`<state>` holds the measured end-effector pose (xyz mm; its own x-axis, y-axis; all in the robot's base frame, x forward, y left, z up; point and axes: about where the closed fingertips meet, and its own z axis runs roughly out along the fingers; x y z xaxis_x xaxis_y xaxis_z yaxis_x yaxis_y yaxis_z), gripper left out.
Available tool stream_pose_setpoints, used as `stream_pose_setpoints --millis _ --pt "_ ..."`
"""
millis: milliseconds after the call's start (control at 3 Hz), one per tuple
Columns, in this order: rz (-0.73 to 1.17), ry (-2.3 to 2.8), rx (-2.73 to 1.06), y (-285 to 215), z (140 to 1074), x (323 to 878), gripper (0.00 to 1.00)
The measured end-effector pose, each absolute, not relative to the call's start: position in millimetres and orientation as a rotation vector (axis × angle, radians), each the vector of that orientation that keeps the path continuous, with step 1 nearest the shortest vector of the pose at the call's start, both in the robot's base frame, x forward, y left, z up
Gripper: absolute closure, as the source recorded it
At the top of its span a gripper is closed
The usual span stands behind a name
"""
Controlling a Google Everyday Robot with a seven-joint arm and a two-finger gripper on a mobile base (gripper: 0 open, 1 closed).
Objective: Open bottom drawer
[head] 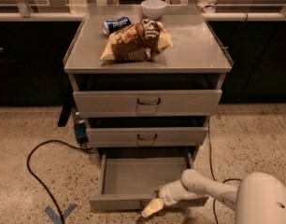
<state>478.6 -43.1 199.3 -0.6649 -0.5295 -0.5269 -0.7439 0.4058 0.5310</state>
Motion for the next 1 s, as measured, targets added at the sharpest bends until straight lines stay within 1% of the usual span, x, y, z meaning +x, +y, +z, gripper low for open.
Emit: stream_pose_setpoints --millis 333,667,1000 --pt "1.117 2.39 -1.113 -43 203 479 0.0" --pt "1.147 2.421 -1.093 -54 212 456 0.0" --pt "1.147 2.421 -1.093 -54 212 456 0.0"
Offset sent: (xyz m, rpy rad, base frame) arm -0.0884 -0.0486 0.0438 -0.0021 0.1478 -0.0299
